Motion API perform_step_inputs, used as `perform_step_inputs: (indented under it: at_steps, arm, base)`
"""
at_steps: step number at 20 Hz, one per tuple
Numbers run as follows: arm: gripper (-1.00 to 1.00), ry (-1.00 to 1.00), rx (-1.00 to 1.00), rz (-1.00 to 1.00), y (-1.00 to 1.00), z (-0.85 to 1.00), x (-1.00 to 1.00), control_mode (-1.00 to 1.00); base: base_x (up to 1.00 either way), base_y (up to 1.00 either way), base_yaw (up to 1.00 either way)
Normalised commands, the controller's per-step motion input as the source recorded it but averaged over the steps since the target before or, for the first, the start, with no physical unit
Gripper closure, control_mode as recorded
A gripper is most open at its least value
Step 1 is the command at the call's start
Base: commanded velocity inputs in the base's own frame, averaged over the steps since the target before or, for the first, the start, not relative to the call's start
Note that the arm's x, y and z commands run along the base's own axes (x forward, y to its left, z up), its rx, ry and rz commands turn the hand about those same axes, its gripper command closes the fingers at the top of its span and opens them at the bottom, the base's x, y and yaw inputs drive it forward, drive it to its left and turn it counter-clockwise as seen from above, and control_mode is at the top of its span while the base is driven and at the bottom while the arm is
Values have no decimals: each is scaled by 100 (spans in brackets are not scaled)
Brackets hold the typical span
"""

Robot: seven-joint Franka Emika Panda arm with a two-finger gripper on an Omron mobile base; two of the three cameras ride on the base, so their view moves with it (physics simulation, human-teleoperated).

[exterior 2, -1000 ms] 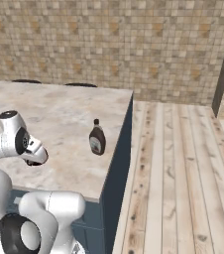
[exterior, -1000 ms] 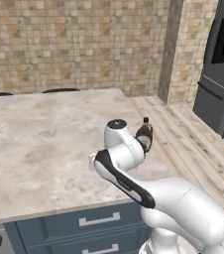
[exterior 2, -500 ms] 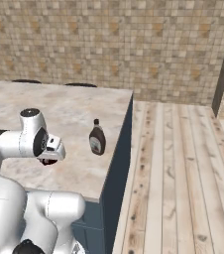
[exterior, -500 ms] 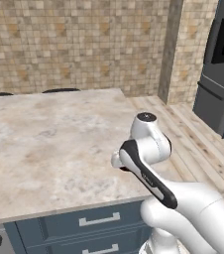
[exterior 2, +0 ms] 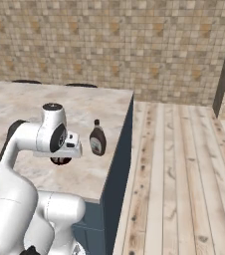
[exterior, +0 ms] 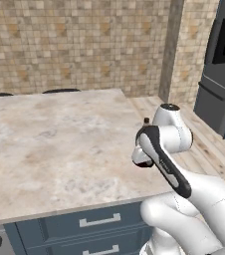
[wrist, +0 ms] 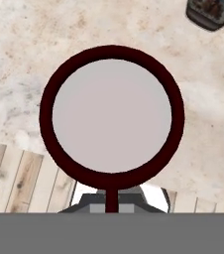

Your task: Pick the mug from the counter and place it inside the microwave. Then close the microwave.

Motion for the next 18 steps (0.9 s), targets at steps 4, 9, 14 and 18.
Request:
perform_step_inputs:
  at_steps: [4,9,14,18]
  arm:
    - [100,2,0,0,-56,9,0,-100]
    - [100,0,0,0,-44,18,0,-100]
    - [100,0,0,0,-38,20,0,-100]
    - [100,0,0,-3,-35,16,-2,-100]
  base:
    - [0,0,0]
    - [0,0,0]
    - [0,0,0]
    - [0,0,0]
